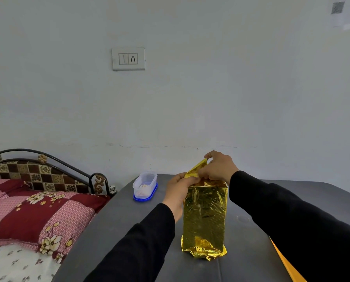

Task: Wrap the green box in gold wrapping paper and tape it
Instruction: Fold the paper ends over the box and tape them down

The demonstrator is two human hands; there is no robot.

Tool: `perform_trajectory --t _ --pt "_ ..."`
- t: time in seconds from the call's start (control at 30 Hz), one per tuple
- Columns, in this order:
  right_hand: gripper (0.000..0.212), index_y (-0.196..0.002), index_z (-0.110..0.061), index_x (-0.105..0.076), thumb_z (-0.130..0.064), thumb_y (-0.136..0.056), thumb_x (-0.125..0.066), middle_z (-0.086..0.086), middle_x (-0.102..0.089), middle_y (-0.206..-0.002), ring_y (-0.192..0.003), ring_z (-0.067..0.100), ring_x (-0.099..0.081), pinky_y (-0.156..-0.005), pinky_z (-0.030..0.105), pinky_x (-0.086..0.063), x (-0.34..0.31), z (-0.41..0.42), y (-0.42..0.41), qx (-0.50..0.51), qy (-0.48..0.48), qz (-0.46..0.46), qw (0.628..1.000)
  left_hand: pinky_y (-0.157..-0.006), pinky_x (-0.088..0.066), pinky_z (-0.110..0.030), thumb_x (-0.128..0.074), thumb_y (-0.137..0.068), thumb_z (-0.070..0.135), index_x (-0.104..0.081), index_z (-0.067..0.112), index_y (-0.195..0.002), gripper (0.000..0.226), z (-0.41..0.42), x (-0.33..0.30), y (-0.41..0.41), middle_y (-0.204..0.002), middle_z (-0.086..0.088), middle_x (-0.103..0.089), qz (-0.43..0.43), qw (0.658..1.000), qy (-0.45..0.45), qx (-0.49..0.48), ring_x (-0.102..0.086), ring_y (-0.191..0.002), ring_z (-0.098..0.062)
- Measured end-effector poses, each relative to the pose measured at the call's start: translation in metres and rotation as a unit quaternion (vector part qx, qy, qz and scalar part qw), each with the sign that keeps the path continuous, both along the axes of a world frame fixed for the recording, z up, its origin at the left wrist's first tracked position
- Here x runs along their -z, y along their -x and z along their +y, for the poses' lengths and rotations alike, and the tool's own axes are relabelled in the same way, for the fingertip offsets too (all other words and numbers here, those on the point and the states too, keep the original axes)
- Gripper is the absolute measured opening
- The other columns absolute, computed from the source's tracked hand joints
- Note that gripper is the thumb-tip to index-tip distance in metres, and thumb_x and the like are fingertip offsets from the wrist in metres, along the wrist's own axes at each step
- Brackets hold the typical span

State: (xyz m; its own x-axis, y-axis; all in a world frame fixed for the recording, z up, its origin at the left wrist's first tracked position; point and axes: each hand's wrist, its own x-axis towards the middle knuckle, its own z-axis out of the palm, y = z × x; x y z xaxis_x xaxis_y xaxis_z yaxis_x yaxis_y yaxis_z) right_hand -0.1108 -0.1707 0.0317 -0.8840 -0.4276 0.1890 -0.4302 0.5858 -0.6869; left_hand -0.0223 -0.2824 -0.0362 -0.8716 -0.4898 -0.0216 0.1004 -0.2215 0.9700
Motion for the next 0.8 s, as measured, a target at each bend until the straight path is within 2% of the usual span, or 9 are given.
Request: perform_trajectory --t 0.1,0.23,0.33,0.43,0.53,0.63,0.67,0.73,0.8 --pt "0.077 -0.144 -0.017 -0.051 -0.024 -0.074 -0.083 0.006 -0.056 -0.127 -0.108 0.020 -0.057 -0.081 0.025 -0.050 -0.003 -0.003 -0.001 0.011 -0.028 0.008 1.000 -0.092 -0.059 -0.043 -0.072 -0.088 0.019 -0.069 0.011 -0.114 0.028 0.002 -0.003 0.002 -0.104 -0.013 -0.077 -0.027 0.999 -0.018 -0.004 -0.074 -0.099 -0.032" --pt "0.071 -0.137 -0.009 -0.056 -0.023 -0.074 -0.084 0.009 -0.068 -0.121 -0.110 0.027 -0.068 -0.093 0.035 -0.059 -0.007 -0.008 0.000 0.010 -0.055 -0.008 0.998 -0.100 -0.054 -0.049 -0.078 -0.050 0.058 -0.071 0.021 -0.116 0.076 0.001 -0.005 0.013 -0.114 -0.006 -0.075 -0.059 0.998 -0.019 -0.008 -0.069 -0.109 -0.029" --pt "0.052 -0.117 -0.006 -0.061 -0.020 -0.074 -0.087 0.013 -0.074 -0.106 -0.101 0.028 -0.074 -0.088 0.038 -0.062 -0.011 -0.011 0.002 0.011 -0.064 -0.036 0.997 -0.097 -0.057 -0.048 -0.074 -0.053 0.053 -0.074 0.017 -0.100 0.059 -0.001 -0.006 0.020 -0.099 -0.006 -0.078 -0.072 0.996 0.043 -0.043 -0.073 -0.098 -0.027" --pt "0.044 -0.103 -0.007 -0.063 -0.012 -0.070 -0.091 0.015 -0.075 -0.105 -0.086 0.023 -0.074 -0.074 0.030 -0.063 -0.014 -0.013 0.004 0.017 -0.035 -0.088 0.995 -0.080 -0.054 -0.032 -0.073 -0.082 0.039 -0.066 0.020 -0.081 0.021 -0.001 -0.009 0.019 -0.089 -0.001 -0.069 -0.079 0.991 0.084 -0.074 -0.065 -0.088 -0.020" --pt "0.043 -0.098 -0.004 -0.067 -0.014 -0.066 -0.094 0.014 -0.075 -0.102 -0.094 0.026 -0.075 -0.088 0.036 -0.062 -0.012 -0.015 0.013 0.028 -0.020 -0.091 0.995 -0.063 -0.040 -0.021 -0.068 -0.094 0.028 -0.054 0.026 -0.074 0.025 -0.004 -0.006 0.021 -0.078 0.008 -0.051 -0.071 0.987 0.115 -0.085 -0.048 -0.073 -0.010" --pt "0.035 -0.094 -0.005 -0.063 -0.012 -0.073 -0.090 0.011 -0.072 -0.100 -0.091 0.023 -0.073 -0.078 0.027 -0.062 -0.013 -0.014 0.011 0.038 0.006 -0.118 0.992 -0.063 -0.039 -0.020 -0.069 -0.094 0.025 -0.056 0.026 -0.073 0.024 -0.005 -0.005 0.020 -0.077 0.009 -0.052 -0.062 0.988 0.117 -0.081 -0.047 -0.070 -0.007" --pt "0.046 -0.103 -0.002 -0.062 -0.014 -0.070 -0.092 0.012 -0.071 -0.106 -0.096 0.025 -0.072 -0.081 0.028 -0.061 -0.012 -0.013 0.013 0.045 0.002 -0.114 0.993 -0.063 -0.040 -0.020 -0.069 -0.094 0.024 -0.059 0.025 -0.075 0.021 -0.006 -0.004 0.020 -0.079 0.007 -0.055 -0.058 0.988 0.121 -0.081 -0.049 -0.072 -0.008" --pt "0.085 -0.131 -0.001 -0.046 -0.017 -0.063 -0.096 0.015 -0.066 -0.119 -0.100 0.030 -0.066 -0.082 0.033 -0.055 -0.012 -0.009 0.013 0.062 0.004 -0.124 0.990 -0.065 -0.043 -0.021 -0.070 -0.092 0.023 -0.063 0.023 -0.075 0.018 -0.006 -0.004 0.018 -0.085 0.003 -0.061 -0.052 0.987 0.128 -0.084 -0.055 -0.079 -0.012" --pt "0.101 -0.145 -0.004 -0.035 -0.019 -0.067 -0.096 0.019 -0.062 -0.128 -0.099 0.031 -0.061 -0.085 0.036 -0.052 -0.014 -0.005 0.014 0.061 0.004 -0.157 0.986 -0.068 -0.046 -0.024 -0.071 -0.090 0.023 -0.064 0.024 -0.074 0.018 -0.005 -0.004 0.014 -0.089 -0.001 -0.066 -0.050 0.986 0.134 -0.091 -0.060 -0.086 -0.017"
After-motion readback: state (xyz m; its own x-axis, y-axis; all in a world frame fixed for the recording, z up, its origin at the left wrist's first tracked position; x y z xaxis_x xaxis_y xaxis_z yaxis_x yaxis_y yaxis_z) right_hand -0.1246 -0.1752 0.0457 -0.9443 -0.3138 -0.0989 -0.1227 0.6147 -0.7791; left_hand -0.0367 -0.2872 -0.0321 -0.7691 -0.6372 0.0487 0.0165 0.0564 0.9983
